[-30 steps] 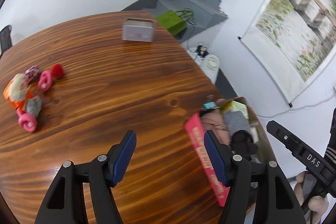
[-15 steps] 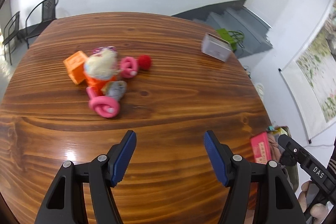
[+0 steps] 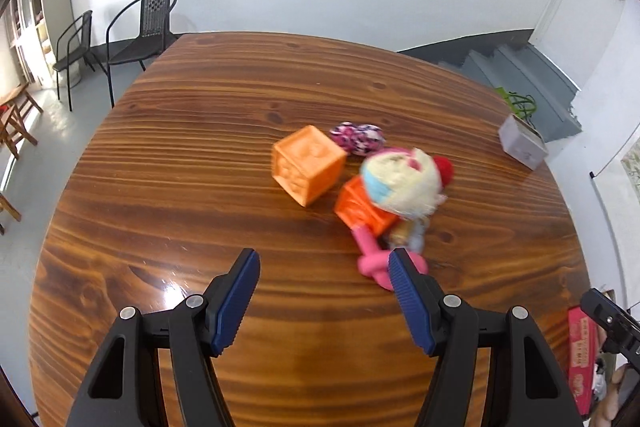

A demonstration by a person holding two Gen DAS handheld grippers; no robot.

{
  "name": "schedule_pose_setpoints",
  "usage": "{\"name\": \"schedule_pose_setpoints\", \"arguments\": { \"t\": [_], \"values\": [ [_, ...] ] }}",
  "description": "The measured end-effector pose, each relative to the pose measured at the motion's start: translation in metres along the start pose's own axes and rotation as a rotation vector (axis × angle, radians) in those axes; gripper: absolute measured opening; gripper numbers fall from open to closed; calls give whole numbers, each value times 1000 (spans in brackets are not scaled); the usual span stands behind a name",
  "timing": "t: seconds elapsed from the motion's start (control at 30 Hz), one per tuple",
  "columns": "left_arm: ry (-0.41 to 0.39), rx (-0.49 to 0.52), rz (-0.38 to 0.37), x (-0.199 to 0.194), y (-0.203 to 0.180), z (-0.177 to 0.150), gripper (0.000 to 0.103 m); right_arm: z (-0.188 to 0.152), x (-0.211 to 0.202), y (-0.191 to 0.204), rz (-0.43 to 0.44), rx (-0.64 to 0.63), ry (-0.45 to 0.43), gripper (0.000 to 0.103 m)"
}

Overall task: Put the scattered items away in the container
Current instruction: 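Move both grippers back over the pile on the table, then grasp the orange rubber block with the left gripper while the right grasps the knit hat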

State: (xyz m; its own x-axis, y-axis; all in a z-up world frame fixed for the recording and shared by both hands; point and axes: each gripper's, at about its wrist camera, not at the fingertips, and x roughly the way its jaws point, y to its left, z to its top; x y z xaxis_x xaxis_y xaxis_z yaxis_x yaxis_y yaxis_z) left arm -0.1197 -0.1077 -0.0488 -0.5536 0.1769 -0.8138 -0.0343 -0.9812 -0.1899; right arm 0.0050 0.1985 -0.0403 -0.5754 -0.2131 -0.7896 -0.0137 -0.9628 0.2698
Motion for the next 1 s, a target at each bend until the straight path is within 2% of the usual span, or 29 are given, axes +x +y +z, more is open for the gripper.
{"name": "schedule_pose_setpoints", "arguments": {
  "t": [0.17, 0.4, 0.67, 1.0],
  "values": [
    [13, 35, -13, 33, 24, 21, 68, 5, 20, 22, -10, -21, 29, 64],
    [53, 137, -55, 78, 34, 41, 68, 12, 41, 44, -29, -28, 55, 64],
    [91, 272, -100, 115, 29, 55, 68, 16, 60, 65, -46, -34, 82, 64],
    [112, 319, -175, 142, 25, 65, 68, 22, 79, 86, -53, -54, 113, 64]
  ]
}}
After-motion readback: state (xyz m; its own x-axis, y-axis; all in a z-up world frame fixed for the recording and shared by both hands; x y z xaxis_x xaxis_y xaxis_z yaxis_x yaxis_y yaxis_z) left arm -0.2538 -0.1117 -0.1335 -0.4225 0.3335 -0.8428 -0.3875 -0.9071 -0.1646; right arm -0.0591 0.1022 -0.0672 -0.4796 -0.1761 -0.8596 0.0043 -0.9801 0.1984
